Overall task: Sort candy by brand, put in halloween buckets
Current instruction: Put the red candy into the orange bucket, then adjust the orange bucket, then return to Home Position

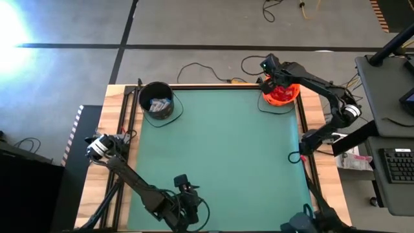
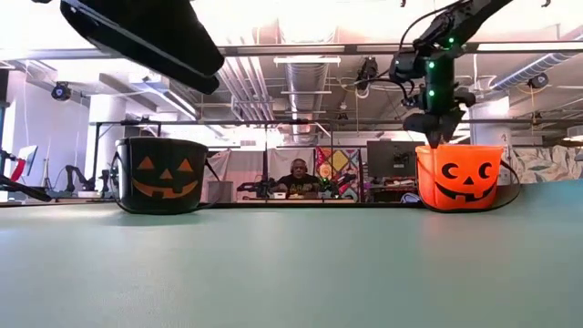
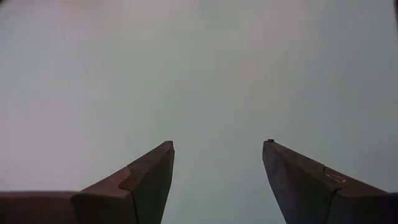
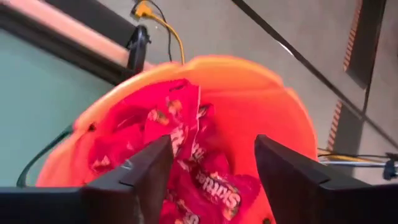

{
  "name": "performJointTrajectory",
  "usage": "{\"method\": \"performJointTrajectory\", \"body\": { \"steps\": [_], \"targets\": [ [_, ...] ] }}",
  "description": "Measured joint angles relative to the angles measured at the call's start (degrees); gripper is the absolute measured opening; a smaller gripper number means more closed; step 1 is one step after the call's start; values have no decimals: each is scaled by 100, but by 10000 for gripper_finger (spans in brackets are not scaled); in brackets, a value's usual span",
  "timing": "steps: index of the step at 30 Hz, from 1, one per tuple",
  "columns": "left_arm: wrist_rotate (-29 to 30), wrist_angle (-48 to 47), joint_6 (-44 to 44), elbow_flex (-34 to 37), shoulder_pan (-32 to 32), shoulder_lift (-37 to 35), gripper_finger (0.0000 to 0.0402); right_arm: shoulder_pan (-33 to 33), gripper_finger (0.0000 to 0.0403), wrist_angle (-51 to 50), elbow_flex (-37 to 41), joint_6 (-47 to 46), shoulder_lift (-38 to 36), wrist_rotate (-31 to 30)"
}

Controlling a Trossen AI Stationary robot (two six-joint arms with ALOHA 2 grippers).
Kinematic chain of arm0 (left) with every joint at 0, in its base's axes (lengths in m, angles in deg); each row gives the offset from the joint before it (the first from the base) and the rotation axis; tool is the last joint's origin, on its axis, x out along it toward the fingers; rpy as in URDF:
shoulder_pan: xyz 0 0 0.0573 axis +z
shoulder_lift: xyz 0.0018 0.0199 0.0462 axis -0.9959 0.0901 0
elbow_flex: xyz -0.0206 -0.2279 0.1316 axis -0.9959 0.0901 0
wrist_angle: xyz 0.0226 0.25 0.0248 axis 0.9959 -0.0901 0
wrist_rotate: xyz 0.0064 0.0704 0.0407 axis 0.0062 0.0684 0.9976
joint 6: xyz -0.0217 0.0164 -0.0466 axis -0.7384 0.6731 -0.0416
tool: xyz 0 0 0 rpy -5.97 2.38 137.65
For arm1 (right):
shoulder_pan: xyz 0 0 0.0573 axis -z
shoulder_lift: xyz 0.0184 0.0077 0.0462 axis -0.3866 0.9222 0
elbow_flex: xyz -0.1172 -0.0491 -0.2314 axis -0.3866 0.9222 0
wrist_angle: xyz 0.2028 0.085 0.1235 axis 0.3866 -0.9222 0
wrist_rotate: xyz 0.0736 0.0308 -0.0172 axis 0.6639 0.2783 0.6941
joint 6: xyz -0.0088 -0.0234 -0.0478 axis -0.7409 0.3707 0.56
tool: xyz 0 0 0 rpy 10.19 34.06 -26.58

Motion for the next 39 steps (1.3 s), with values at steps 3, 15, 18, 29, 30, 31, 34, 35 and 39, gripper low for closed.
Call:
{"method": "performJointTrajectory", "body": {
  "steps": [3,15,18,29,30,31,34,35,39],
  "targets": [
    [35,-383,84,-157,45,0,232,108,232,57,-36,-108,70,143],
    [549,-634,682,-672,108,-4,232,115,247,-774,470,-273,-99,2047],
    [551,-824,743,-723,129,-4,232,50,249,-840,563,-255,-333,2360],
    [617,-1884,554,-709,328,-469,232,16,249,-690,530,-59,-1217,1627],
    [705,-1990,557,-709,344,-529,232,15,249,-702,535,-72,-1261,1629],
    [758,-2097,554,-709,346,-585,232,9,248,-715,538,-106,-1308,1630],
    [725,-2624,488,-638,365,-796,232,-103,244,-722,564,12,-1516,1652],
    [695,-2908,348,-570,380,-906,232,-187,242,-699,588,56,-1634,1668],
    [294,-3727,-409,19,447,-1677,232,-984,227,73,879,-240,-2544,2253]
  ]
}}
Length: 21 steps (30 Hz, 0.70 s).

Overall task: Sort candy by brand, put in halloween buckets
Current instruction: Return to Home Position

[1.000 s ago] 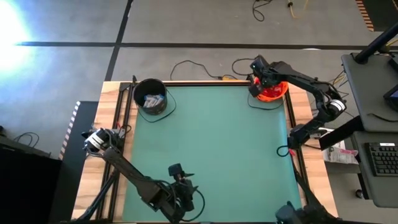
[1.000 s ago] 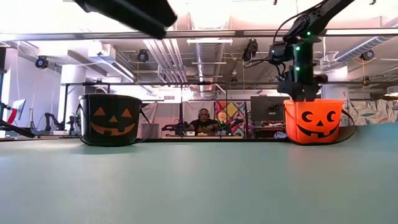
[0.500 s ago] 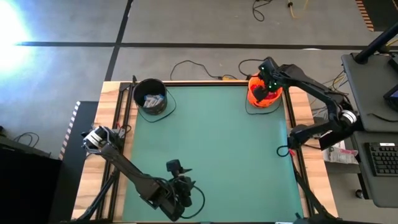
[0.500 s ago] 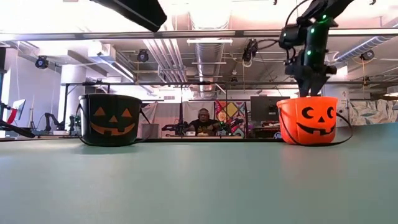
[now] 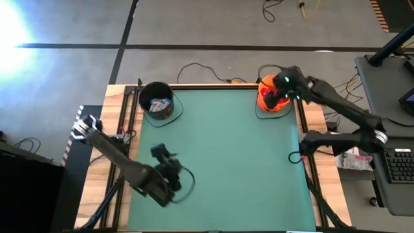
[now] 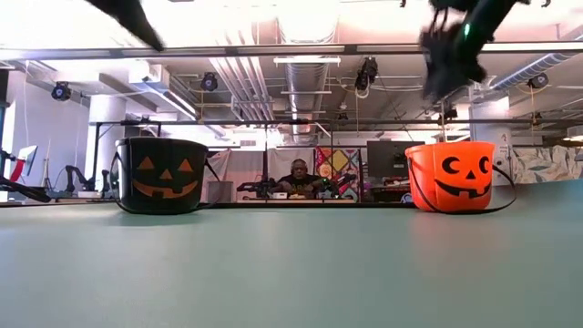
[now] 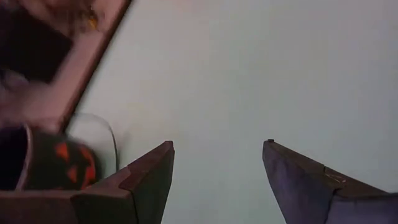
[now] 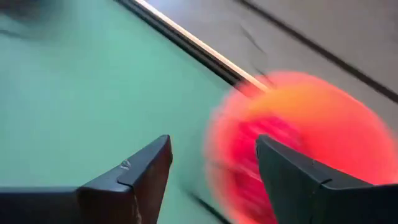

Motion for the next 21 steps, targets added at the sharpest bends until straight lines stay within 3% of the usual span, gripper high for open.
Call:
{"method": "performJointTrajectory", "body": {
  "steps": [4,8,11,15,18,21],
  "targets": [
    [-474,151,-261,1027,13,-1155,232,-1280,213,1214,517,-567,-929,472],
    [-277,684,-759,2035,37,-2230,232,-2728,198,2416,1240,-1132,-1545,423],
    [-280,1593,-1276,2725,72,-2675,232,-3965,184,4177,2131,-1290,-1691,380],
    [-85,2254,-979,3464,140,-2784,232,-5035,165,6431,2905,-953,-1273,132],
    [-173,2608,-955,3811,210,-2867,232,-5340,150,7045,3011,-472,-779,128],
    [-416,3581,-531,4267,223,-3068,232,-5499,136,7646,3150,-255,-81,124]
  ]
}}
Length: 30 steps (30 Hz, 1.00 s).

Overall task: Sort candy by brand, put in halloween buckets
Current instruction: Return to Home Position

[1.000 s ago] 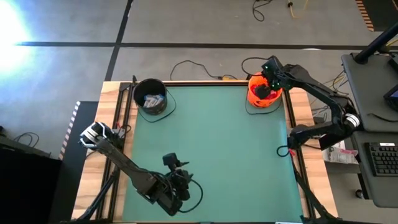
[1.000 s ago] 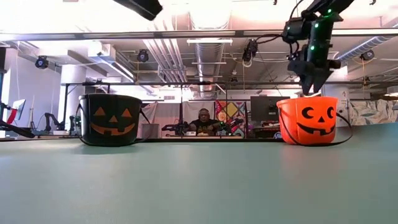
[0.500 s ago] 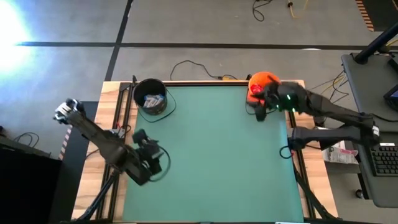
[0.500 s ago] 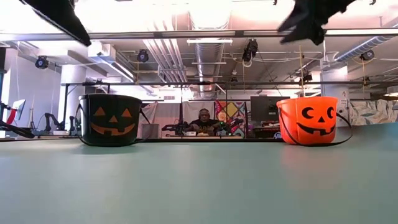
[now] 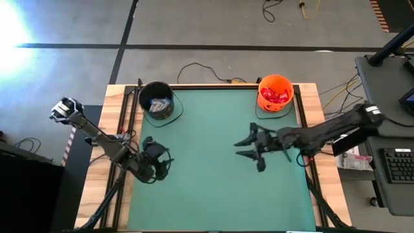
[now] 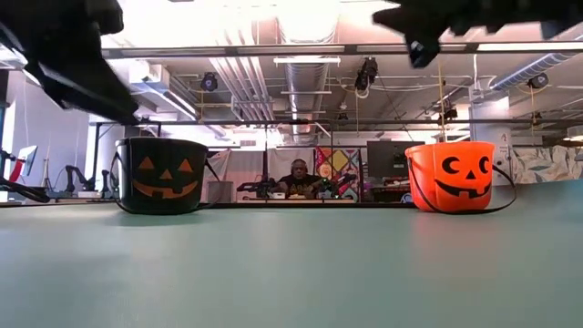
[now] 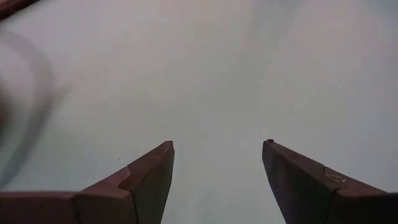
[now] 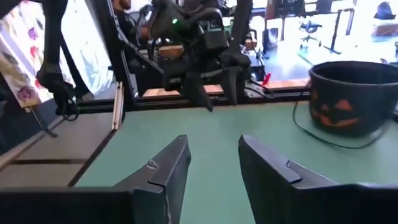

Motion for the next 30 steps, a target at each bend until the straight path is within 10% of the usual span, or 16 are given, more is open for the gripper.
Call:
{"method": "performJointTrajectory", "body": {
  "steps": [9,17,25,30],
  "targets": [
    [268,4850,1805,1951,191,-195,232,21,105,1724,-537,551,2530,92],
    [-202,4484,2534,1888,520,-495,232,524,78,-854,-1964,1067,2734,131],
    [-177,899,2949,-108,551,-1511,232,537,57,-1042,-1895,1696,1774,152],
    [-38,1432,3957,-474,657,-1718,232,567,52,-992,-1533,1779,1341,155]
  ]
}}
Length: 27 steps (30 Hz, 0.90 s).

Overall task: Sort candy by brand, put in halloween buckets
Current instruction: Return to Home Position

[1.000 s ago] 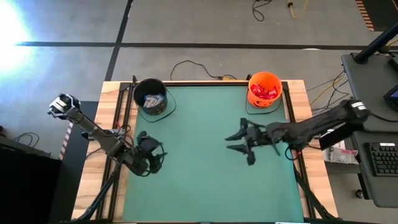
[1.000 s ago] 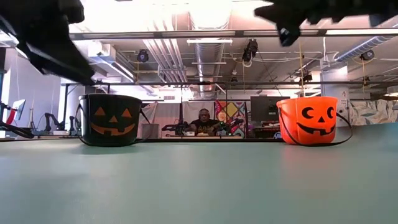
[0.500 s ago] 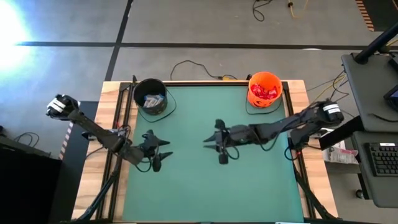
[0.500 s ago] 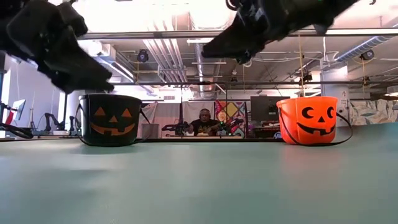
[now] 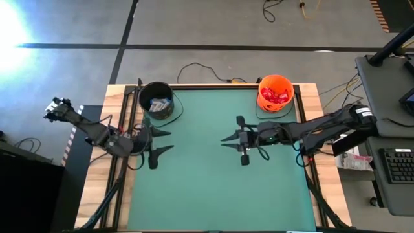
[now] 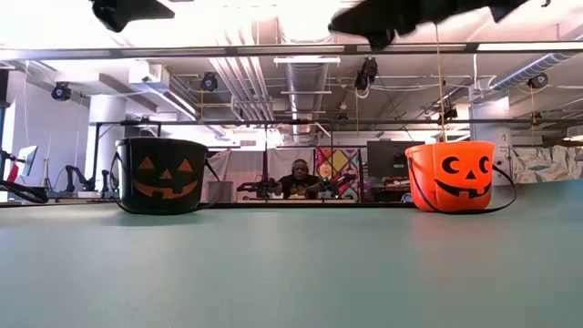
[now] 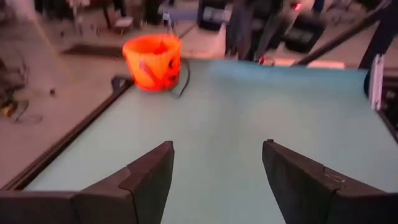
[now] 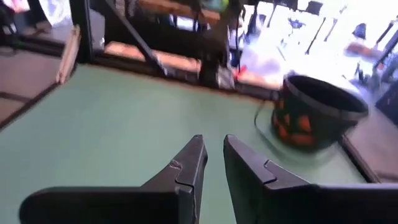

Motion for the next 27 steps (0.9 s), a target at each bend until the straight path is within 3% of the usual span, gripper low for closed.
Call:
{"method": "performJointTrajectory", "body": {
  "steps": [5,7,9,12,16,17,22,27],
  "targets": [
    [-170,2533,1053,869,125,212,232,55,52,-72,296,-34,-213,-37],
    [-298,3748,1297,1302,399,359,232,47,52,-98,359,200,-368,-22],
    [-706,4347,1276,1607,772,432,231,60,52,-118,486,360,-625,-1],
    [-1356,4701,1211,1934,1252,409,213,94,52,-80,742,341,-1092,-30],
    [-2880,5631,1826,2223,1788,126,152,79,52,-483,1306,-47,-2020,-260],
    [-2993,5641,1985,2274,1889,-17,134,81,52,-651,1467,-175,-2315,-316],
    [-2710,5371,2078,2961,2400,-875,54,83,52,-925,2297,-869,-3704,-271],
    [-2693,5415,2017,3703,2519,-1879,6,85,52,-1050,3003,-1148,-4870,-245]
  ]
}}
